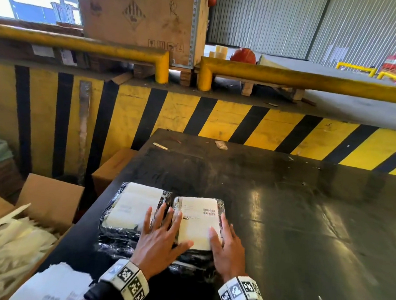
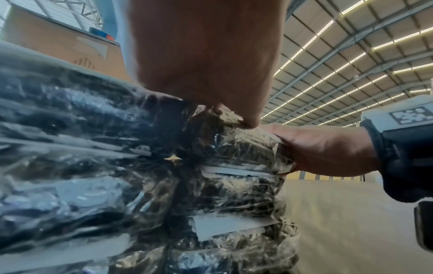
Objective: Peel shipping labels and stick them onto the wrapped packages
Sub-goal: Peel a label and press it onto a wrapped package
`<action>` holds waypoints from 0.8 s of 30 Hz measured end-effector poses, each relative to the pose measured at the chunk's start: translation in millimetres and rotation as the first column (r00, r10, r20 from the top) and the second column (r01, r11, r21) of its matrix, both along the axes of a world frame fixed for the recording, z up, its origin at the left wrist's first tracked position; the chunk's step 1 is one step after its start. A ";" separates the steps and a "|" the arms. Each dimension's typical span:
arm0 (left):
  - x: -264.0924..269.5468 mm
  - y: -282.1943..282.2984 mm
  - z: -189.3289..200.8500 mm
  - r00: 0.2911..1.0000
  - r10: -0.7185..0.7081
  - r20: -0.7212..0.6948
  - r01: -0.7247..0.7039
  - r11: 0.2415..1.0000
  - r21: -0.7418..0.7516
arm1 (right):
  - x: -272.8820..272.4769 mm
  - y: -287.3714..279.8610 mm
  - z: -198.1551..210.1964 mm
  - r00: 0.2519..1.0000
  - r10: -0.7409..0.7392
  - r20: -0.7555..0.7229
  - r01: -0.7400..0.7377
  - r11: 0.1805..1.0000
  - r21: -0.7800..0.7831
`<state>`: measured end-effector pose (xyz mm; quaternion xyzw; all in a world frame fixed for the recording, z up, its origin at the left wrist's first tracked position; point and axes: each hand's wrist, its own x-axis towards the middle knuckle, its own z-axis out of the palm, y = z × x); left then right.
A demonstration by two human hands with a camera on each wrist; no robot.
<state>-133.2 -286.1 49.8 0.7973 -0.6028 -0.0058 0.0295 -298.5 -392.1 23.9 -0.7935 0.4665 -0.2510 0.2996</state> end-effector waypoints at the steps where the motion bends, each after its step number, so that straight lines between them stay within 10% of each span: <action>1: -1.8 1.5 1.2 1.000 -0.004 0.008 0.004 1.000 -0.023 | -2.1 2.9 1.9 1.000 0.020 -0.004 -0.020 0.999 0.039; 24: -59.1 74.2 -26.3 0.902 -0.304 -0.307 0.233 0.941 -0.247 | -83.9 116.1 6.2 0.897 -0.246 0.368 0.099 0.922 0.375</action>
